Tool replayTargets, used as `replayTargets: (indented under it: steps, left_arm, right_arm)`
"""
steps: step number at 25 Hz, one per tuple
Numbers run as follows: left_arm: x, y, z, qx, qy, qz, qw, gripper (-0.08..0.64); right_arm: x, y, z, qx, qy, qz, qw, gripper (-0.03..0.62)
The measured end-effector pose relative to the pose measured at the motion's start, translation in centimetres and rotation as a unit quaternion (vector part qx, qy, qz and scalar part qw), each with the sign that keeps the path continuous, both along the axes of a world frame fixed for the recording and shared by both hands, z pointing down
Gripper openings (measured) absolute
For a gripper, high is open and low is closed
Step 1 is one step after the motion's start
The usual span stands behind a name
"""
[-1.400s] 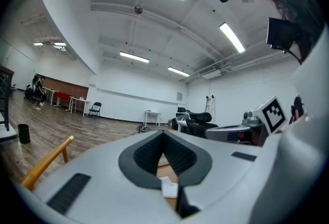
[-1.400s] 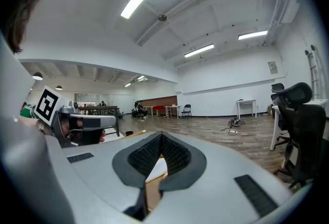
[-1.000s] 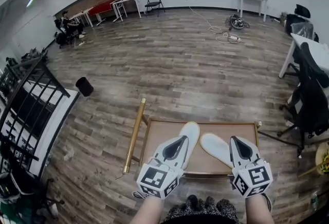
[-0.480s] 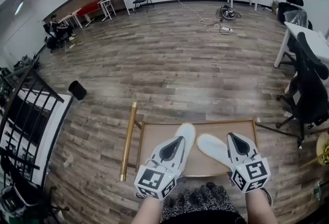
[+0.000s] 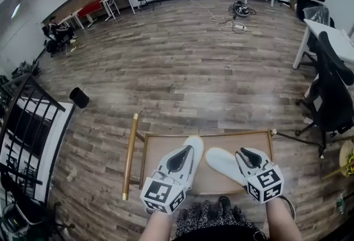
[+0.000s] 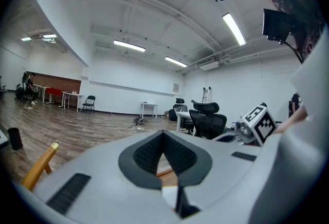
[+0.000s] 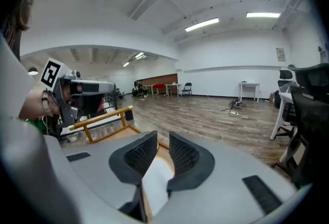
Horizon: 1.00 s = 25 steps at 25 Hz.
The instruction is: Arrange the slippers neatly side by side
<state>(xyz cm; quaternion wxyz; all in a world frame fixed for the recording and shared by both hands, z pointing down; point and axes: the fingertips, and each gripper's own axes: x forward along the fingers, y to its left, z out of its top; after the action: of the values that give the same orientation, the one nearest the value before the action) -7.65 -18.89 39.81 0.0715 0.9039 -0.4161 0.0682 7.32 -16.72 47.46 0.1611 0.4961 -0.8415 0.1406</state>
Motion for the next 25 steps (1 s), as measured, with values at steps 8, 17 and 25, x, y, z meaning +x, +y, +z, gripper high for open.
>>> replayTargets:
  steps: [8, 17, 25]
  left_arm:
    - [1.0, -0.3, 1.6, -0.016, -0.015, 0.001, 0.9998, -0.006]
    - [0.3, -0.1, 2.8, -0.035, -0.031, -0.013, 0.9988, -0.006]
    - [-1.0, 0.1, 3.6, -0.043, -0.042, -0.027, 0.9978, -0.006]
  right_arm:
    - [0.0, 0.8, 10.4, -0.12, 0.097, -0.107, 0.982, 0.084]
    - [-0.8, 0.6, 17.8, -0.21, 0.157, -0.181, 0.948, 0.11]
    - [-1.2, 0.5, 20.0, -0.237, 0.158, -0.133, 0.949, 0.072]
